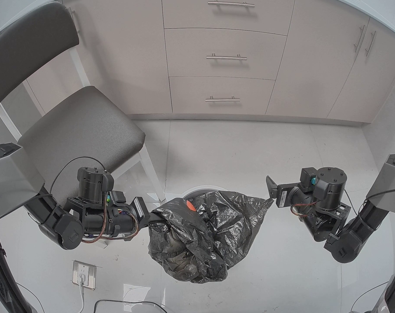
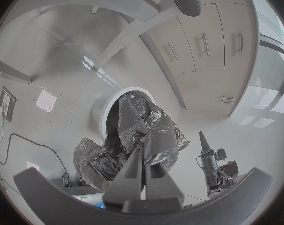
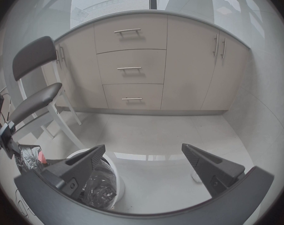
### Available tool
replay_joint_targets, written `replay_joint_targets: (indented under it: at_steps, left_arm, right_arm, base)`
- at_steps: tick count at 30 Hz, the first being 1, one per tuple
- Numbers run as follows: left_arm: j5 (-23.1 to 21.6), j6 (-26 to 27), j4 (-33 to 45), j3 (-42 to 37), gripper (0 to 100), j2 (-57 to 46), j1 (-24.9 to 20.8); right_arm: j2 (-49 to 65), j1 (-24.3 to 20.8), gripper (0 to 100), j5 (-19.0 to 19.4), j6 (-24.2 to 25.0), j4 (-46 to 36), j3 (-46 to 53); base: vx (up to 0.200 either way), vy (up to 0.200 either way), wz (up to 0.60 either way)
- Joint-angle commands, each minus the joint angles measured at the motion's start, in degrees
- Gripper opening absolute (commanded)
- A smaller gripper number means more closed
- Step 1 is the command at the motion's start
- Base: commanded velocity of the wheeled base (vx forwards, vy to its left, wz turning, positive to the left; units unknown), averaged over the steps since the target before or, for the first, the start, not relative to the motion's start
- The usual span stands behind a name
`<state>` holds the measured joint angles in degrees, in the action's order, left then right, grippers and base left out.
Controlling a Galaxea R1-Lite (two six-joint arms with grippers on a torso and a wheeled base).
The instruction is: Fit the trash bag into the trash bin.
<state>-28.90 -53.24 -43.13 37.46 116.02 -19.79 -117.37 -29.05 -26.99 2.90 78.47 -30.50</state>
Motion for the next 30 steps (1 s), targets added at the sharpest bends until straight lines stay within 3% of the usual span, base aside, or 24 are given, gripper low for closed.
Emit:
replay_joint_targets:
  at_steps: [1,2,13,30]
  left_arm:
    - [-0.01,-0.03,-0.02,-0.02,0,0.00,0.01]
    - [-0.01,-0.03,-0.02,-0.02,0,0.00,0.01]
    - [-0.01,-0.03,-0.02,-0.02,0,0.00,0.01]
    - [0.08,-0.03,-0.02,-0.02,0,0.17,0.01]
  right_arm:
    - [3.46,2.07,100,1.15,-0.09,-0.69,0.71]
    - [3.03,2.33,0,1.15,-0.09,-0.95,1.41]
    - [-8.49,1.80,0,3.35,-0.35,6.08,3.87]
    - [-12.00,-4.08,0,3.35,-0.26,5.29,0.44]
  base:
    - [0.000,0.000,0.00]
    - [0.000,0.000,0.00]
    - [0.000,0.000,0.00]
    - [0.000,0.000,0.00]
